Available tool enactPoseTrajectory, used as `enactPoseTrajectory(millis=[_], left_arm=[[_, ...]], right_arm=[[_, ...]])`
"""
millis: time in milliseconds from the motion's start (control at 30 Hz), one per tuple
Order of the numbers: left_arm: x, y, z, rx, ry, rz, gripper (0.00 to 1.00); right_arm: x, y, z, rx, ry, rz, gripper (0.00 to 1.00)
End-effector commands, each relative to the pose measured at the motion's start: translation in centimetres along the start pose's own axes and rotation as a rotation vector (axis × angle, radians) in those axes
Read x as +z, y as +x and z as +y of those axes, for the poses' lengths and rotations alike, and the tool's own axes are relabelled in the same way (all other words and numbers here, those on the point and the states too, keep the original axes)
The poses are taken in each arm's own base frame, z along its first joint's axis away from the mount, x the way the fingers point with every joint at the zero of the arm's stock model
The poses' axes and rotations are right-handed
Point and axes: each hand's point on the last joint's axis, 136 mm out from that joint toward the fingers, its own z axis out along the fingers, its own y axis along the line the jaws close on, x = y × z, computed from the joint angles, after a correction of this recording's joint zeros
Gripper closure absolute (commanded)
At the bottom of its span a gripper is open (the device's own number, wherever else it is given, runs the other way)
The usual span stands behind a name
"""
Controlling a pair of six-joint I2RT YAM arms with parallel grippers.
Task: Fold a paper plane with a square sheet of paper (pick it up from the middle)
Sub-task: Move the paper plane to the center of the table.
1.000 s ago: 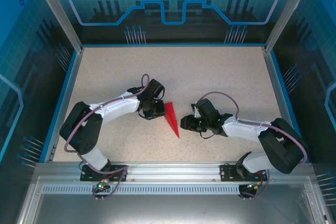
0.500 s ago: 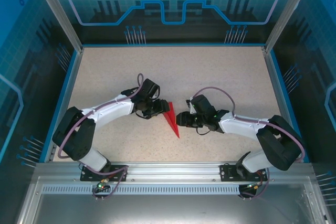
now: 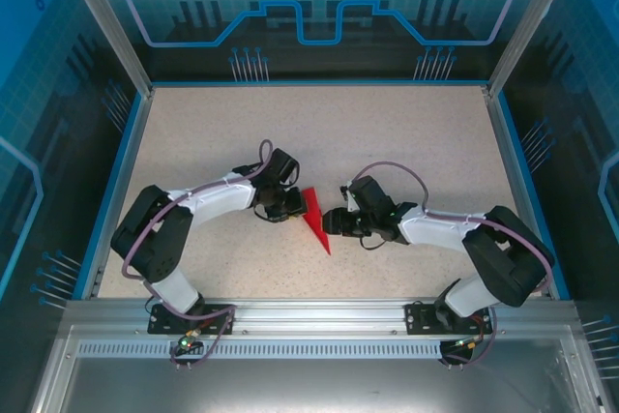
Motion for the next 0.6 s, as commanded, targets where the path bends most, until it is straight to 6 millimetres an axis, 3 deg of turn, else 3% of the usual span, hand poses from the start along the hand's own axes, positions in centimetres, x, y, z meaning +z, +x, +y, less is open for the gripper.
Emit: enactPoseTrajectory(millis=[0,200,567], left_arm=[[-0.7,0.3,0.8,-0.007,0.006,-0.012,0.81],[-0.8,0.5,1.3,0.010,-0.004,-0.011,0.87],[-0.7,0.6,1.4,0.026,-0.011,-0.005,0.88]], right_arm=[[0.6,-0.1,1.4,-0.068,-0.018,0.026,0.49],[1.7,-0.3,1.8,-0.097,-0.023,0.060,0.49],[3.2,-0.7,2.1,-0.116,-0.022,0.088,0.48]])
